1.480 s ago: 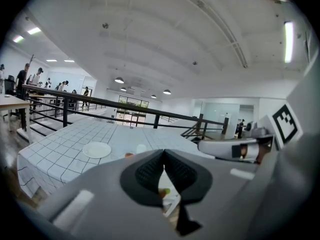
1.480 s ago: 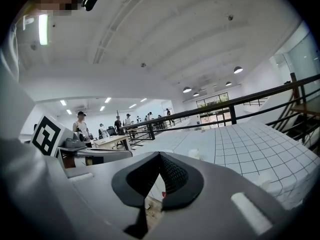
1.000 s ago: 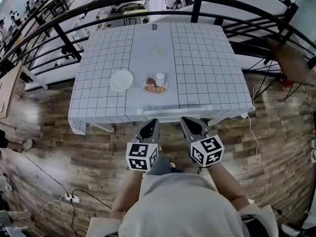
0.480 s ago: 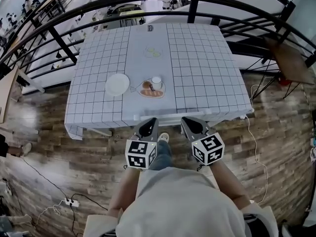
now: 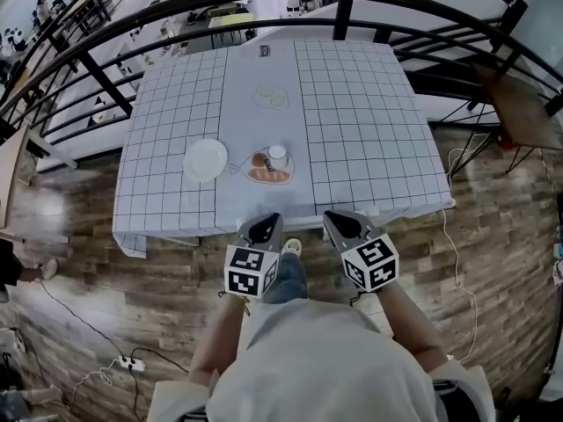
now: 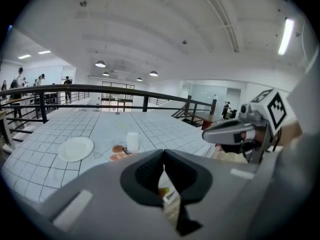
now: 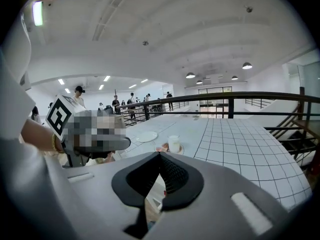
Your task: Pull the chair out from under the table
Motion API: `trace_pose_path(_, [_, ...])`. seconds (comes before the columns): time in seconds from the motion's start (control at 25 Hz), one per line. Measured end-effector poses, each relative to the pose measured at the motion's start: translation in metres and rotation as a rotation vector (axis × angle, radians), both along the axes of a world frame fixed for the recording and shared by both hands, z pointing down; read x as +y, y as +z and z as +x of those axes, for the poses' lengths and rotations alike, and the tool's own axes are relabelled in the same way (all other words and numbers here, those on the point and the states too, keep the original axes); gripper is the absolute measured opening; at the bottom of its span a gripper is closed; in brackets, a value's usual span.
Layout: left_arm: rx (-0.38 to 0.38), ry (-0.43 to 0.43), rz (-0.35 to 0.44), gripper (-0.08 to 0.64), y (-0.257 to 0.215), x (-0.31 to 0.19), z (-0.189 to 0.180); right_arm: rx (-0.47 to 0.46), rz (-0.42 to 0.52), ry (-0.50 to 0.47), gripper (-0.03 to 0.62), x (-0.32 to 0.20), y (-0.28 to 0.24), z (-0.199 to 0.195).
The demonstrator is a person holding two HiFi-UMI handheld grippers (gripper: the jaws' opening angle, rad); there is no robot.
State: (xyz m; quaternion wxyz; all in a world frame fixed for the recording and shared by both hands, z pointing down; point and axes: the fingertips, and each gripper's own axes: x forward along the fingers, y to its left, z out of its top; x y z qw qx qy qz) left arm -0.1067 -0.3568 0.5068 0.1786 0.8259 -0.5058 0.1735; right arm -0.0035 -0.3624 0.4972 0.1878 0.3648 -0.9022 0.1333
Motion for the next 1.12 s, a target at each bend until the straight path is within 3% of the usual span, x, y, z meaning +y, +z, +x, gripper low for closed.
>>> trace_pose_path(0.2, [-0.081, 0.106, -0.022, 0.011, 0.009, -0.008, 0.004, 0.057, -0.025, -0.069, 0.000, -0.007, 0.011, -0.003])
trace_pose_path(0.28, [-0.115, 0.177, -0.045, 0.021, 0.014, -0.009, 0.010, 0.088, -0.036, -0.120, 0.056, -0.008, 0.016, -0.005])
trace_pose_path(0.6, [-0.248, 0.409, -0.122, 0.120, 0.029, -0.013, 0.027, 0.221, -0.062, -0.290, 0.110, -0.010, 0.031, -0.008])
trace_pose_path(0.84, [-0.351, 0.578, -0.169, 0.184, 0.041, -0.008, 0.039, 0.384, -0.075, -0.481, 0.169, -0.006, 0.047, -0.012])
trace_pose_path(1.12, [-0.466, 0.758, -0.234, 0.216, 0.064, 0.003, 0.050, 0.577, -0.060, -0.685, 0.184, 0.000, 0.069, -0.019])
